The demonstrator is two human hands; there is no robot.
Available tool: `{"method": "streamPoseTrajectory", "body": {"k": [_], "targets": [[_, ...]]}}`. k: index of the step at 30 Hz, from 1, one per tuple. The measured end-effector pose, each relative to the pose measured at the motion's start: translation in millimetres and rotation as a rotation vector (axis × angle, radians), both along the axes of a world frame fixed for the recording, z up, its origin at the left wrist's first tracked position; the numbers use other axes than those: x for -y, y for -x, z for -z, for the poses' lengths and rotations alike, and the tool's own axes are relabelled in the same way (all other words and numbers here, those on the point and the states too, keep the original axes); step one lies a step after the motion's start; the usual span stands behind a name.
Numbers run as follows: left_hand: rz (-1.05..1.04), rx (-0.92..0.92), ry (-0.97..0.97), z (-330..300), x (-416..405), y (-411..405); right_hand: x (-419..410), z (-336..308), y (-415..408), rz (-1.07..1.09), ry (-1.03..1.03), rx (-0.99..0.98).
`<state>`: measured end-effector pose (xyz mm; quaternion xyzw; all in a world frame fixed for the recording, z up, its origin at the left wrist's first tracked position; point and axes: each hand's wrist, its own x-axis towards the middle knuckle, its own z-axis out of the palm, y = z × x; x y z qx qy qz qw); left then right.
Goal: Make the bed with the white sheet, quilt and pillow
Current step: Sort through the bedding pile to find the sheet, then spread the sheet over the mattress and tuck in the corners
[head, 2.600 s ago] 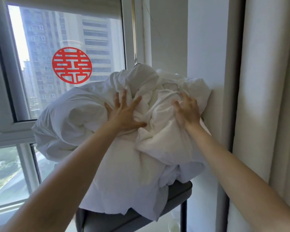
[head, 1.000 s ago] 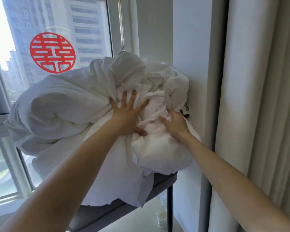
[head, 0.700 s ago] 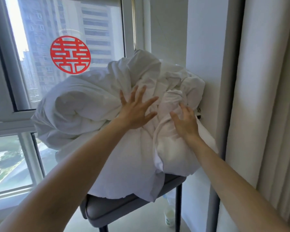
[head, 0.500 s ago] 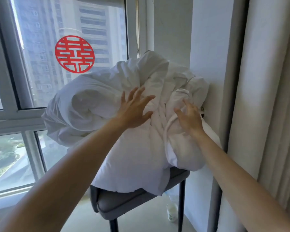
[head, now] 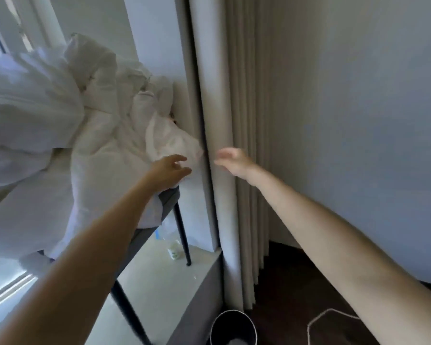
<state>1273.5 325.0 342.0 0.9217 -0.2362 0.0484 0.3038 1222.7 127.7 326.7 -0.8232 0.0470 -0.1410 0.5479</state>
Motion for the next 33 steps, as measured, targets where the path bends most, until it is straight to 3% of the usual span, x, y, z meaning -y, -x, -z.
{"method": "streamPoseTrajectory", "body": {"k": [3, 6, 13, 17, 23, 26, 33], "targets": [[0.221, -0.018, -0.025, 16, 77, 43, 56, 22, 89, 0.256, -0.150, -0.008], [0.408, -0.017, -0.073, 31, 153, 108, 102, 37, 178, 0.453, -0.159, -0.031], [0.948, -0.204, -0.154, 86, 266, 322, 141, 101, 434, 0.914, -0.221, -0.326], [1.223, -0.349, -0.253, 128, 280, 479, 99, 143, 615, 1.155, -0.375, -0.504], [1.667, -0.294, -0.380, 168, 246, 693, -9, 178, 832, 1.562, -0.453, -0.536], [1.808, -0.188, -0.466, 186, 227, 764, -65, 186, 901, 1.659, -0.535, -0.542], [2.068, -0.129, -0.586, 215, 210, 894, -171, 212, 1002, 1.968, -0.733, -0.463]]}}
